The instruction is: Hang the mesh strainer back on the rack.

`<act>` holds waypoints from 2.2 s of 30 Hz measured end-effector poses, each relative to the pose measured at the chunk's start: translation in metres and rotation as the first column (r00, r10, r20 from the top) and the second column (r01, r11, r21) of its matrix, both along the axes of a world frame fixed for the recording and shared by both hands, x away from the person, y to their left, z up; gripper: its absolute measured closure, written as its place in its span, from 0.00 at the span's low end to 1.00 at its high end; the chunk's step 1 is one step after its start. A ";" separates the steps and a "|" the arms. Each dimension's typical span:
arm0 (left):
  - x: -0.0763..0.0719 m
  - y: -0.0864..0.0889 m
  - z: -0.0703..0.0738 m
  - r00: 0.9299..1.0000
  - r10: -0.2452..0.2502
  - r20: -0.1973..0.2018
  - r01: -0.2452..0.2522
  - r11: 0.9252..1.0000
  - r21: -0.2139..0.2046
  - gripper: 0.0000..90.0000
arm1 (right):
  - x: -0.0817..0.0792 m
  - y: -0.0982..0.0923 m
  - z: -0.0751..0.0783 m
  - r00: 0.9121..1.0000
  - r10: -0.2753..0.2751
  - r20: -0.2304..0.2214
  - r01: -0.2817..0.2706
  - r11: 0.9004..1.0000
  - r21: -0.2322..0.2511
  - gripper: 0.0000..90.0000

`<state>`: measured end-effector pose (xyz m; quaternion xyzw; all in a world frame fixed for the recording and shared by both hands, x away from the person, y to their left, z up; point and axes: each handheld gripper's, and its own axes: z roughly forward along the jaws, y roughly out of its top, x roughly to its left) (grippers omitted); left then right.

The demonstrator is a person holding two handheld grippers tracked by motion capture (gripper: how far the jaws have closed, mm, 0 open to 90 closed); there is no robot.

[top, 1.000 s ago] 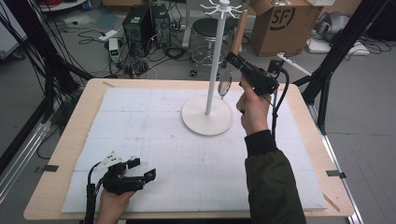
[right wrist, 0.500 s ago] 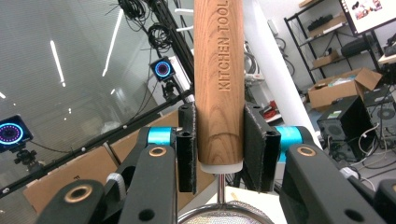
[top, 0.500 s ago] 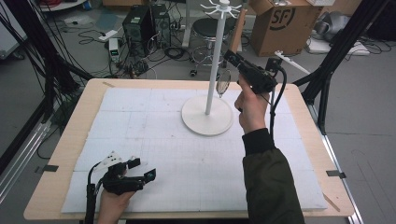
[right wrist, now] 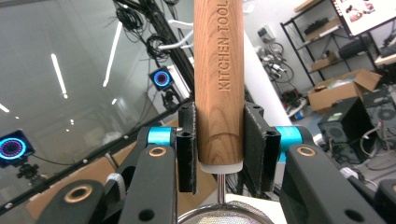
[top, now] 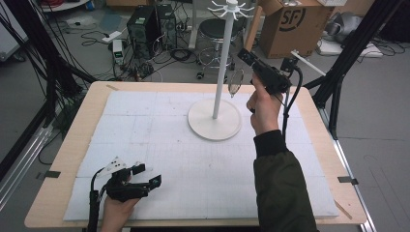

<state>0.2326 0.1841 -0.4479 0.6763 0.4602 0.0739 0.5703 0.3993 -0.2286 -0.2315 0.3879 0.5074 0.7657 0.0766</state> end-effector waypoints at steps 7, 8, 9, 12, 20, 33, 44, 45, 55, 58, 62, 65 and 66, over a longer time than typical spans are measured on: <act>0.000 0.000 0.000 1.000 0.001 0.000 -0.001 1.000 -0.002 0.09 | 0.004 0.001 -0.003 1.000 -0.008 -0.017 0.008 1.000 -0.002 0.76; 0.000 0.001 0.000 1.000 0.000 0.000 0.000 1.000 -0.001 0.09 | 0.004 0.000 -0.003 1.000 -0.008 -0.023 0.008 1.000 0.001 0.76; 0.000 0.001 0.000 1.000 -0.001 0.001 0.001 1.000 0.002 0.09 | 0.005 -0.001 -0.003 1.000 -0.010 -0.019 0.010 1.000 0.006 0.76; 0.000 0.001 0.000 1.000 -0.002 0.000 0.002 1.000 0.003 0.09 | 0.006 0.000 -0.003 1.000 -0.005 -0.022 0.005 1.000 0.006 0.77; 0.000 0.000 0.000 1.000 0.000 0.001 0.000 1.000 -0.001 0.09 | 0.007 0.007 -0.005 1.000 0.015 -0.028 -0.015 1.000 -0.014 0.76; 0.000 0.000 0.000 1.000 -0.002 0.000 0.002 1.000 -0.001 0.09 | 0.011 0.015 -0.009 0.998 0.029 -0.049 -0.031 0.999 -0.037 0.76; -0.001 0.000 0.000 1.000 -0.002 0.004 0.002 1.000 0.000 0.09 | 0.013 0.015 -0.011 0.997 0.056 -0.057 -0.057 0.998 -0.014 0.76; -0.001 0.000 0.000 1.000 -0.002 0.004 0.002 1.000 -0.001 0.09 | 0.012 0.015 -0.011 0.997 0.053 -0.058 -0.055 0.998 -0.021 0.76; 0.000 0.001 0.000 1.000 -0.001 0.001 0.001 1.000 -0.001 0.09 | 0.017 0.011 -0.013 0.996 0.035 -0.082 -0.038 0.998 -0.042 0.55; 0.000 0.001 0.000 1.000 0.000 0.001 0.000 1.000 -0.002 0.09 | 0.016 0.012 -0.013 0.995 0.017 -0.094 -0.021 0.999 -0.047 0.46; 0.000 0.001 0.000 1.000 0.001 0.004 -0.001 1.000 -0.001 0.09 | 0.016 0.012 -0.014 0.994 0.016 -0.108 -0.022 0.998 -0.062 0.40; 0.000 0.002 0.001 1.000 0.005 0.003 -0.005 1.000 -0.006 0.09 | 0.015 0.011 -0.015 0.994 0.024 -0.105 -0.031 0.998 -0.062 0.38; 0.000 0.002 0.001 1.000 0.003 0.005 -0.003 1.000 -0.003 0.09 | 0.014 0.011 -0.015 0.995 0.022 -0.101 -0.029 0.997 -0.068 0.37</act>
